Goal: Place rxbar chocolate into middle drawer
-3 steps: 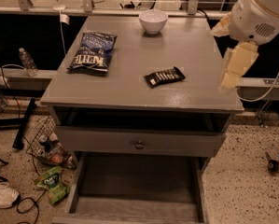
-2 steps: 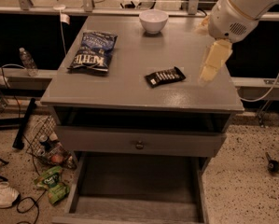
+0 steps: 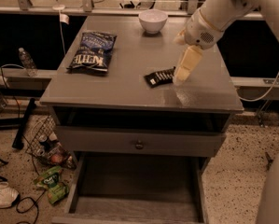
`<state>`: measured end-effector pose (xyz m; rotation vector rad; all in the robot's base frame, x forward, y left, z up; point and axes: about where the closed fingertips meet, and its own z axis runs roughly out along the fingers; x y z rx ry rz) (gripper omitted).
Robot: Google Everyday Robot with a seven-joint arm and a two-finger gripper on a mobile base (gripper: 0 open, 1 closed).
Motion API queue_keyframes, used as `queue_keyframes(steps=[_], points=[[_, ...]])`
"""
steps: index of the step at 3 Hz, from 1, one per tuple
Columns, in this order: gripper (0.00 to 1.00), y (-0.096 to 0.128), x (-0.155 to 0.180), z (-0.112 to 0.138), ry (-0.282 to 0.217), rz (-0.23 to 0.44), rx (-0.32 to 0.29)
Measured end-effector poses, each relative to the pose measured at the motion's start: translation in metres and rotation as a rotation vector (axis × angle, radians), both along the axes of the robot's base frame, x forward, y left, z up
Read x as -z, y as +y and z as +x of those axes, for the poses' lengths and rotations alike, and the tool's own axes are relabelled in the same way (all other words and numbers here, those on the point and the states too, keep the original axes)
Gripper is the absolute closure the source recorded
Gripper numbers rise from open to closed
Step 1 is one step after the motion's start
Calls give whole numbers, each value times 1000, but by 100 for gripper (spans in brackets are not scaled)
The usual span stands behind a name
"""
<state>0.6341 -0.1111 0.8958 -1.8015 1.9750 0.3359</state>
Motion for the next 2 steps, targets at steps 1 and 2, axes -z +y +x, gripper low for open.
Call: queue_keyframes(steps=[1, 2], points=[[0, 7, 19, 10, 16, 8, -22], [0, 7, 45, 23, 53, 11, -68]])
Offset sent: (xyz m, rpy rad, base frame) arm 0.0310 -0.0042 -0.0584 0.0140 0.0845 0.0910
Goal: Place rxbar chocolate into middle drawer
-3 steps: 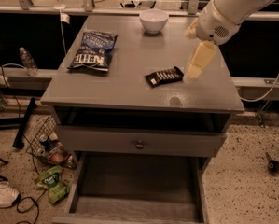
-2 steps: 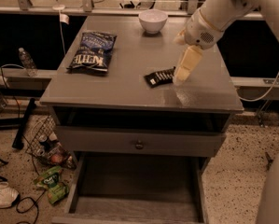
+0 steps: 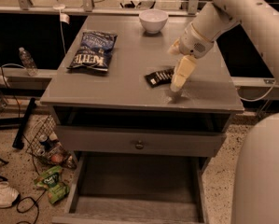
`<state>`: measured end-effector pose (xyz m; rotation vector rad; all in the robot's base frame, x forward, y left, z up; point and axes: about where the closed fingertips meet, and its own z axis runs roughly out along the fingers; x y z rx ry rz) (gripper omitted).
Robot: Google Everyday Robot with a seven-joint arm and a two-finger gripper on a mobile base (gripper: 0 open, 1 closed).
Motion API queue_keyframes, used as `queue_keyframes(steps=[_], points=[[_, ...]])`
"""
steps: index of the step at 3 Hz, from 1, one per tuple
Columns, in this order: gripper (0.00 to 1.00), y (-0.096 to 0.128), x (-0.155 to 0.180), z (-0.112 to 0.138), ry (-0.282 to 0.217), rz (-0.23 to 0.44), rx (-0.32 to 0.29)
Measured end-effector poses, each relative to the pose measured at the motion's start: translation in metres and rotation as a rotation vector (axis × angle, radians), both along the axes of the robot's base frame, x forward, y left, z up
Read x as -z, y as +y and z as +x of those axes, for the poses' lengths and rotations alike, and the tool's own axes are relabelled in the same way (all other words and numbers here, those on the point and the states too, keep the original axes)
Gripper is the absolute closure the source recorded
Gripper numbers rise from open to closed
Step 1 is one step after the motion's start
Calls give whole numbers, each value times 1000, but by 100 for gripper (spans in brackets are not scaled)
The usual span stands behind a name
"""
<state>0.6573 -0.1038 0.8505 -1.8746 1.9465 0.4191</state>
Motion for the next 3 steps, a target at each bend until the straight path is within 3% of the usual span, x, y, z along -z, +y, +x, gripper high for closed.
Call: queue_keyframes(steps=[2, 3], points=[[0, 9, 23, 13, 28, -9, -48], [16, 7, 31, 16, 36, -7, -45]])
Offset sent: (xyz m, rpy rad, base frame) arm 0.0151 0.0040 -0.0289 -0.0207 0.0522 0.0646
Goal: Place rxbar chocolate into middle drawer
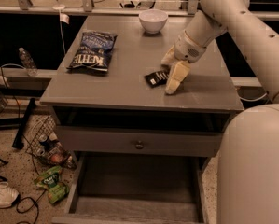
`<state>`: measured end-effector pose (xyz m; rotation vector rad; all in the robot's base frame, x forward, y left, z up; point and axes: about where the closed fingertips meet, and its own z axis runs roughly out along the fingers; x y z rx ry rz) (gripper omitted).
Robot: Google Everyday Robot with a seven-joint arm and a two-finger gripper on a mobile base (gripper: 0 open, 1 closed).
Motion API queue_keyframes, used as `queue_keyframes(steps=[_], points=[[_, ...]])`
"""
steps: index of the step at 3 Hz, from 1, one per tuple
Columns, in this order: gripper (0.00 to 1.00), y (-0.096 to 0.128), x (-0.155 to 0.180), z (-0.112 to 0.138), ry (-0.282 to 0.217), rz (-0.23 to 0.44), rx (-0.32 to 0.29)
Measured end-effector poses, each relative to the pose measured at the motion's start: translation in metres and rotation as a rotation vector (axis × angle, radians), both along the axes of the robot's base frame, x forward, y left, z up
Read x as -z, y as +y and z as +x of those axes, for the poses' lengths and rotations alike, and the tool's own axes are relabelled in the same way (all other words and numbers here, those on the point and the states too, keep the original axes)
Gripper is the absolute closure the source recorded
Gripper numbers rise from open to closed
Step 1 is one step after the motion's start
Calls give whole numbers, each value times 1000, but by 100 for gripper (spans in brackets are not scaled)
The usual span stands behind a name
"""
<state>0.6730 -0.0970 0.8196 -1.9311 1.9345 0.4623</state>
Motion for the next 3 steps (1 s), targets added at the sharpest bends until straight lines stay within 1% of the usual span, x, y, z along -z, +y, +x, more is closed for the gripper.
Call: queue_keyframes(steps=[1, 2, 3], points=[[47, -3, 0, 1, -4, 3, 0], [70, -3, -5, 1, -4, 3, 0], [99, -4, -11, 0, -8, 5, 0]])
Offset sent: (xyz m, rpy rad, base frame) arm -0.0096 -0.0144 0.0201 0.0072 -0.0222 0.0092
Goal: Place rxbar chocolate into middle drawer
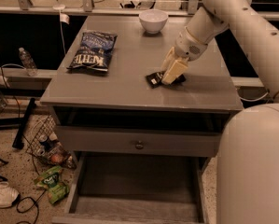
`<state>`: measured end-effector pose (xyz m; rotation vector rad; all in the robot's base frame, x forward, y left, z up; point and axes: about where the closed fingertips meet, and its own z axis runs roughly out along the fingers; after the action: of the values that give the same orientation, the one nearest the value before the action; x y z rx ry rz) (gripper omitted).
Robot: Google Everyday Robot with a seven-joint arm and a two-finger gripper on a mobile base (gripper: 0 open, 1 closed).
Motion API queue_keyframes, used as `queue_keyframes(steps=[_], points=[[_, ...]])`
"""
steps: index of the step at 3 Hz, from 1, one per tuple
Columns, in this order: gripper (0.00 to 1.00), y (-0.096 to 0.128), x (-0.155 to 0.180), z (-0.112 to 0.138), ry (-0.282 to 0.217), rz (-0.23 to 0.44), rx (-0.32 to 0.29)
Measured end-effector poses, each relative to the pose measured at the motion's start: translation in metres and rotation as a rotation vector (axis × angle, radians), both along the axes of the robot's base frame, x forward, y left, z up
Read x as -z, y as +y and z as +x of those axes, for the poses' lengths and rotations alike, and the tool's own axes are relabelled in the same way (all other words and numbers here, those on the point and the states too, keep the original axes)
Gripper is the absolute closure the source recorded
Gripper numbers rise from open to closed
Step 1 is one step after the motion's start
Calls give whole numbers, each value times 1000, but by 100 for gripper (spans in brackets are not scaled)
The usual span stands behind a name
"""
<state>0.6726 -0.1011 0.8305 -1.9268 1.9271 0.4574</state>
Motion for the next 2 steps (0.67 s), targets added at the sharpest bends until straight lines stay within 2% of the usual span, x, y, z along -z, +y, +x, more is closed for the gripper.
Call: queue_keyframes(steps=[1, 2], points=[[100, -18, -48, -31, -82, 22, 8], [100, -26, -96, -81, -158, 23, -12]])
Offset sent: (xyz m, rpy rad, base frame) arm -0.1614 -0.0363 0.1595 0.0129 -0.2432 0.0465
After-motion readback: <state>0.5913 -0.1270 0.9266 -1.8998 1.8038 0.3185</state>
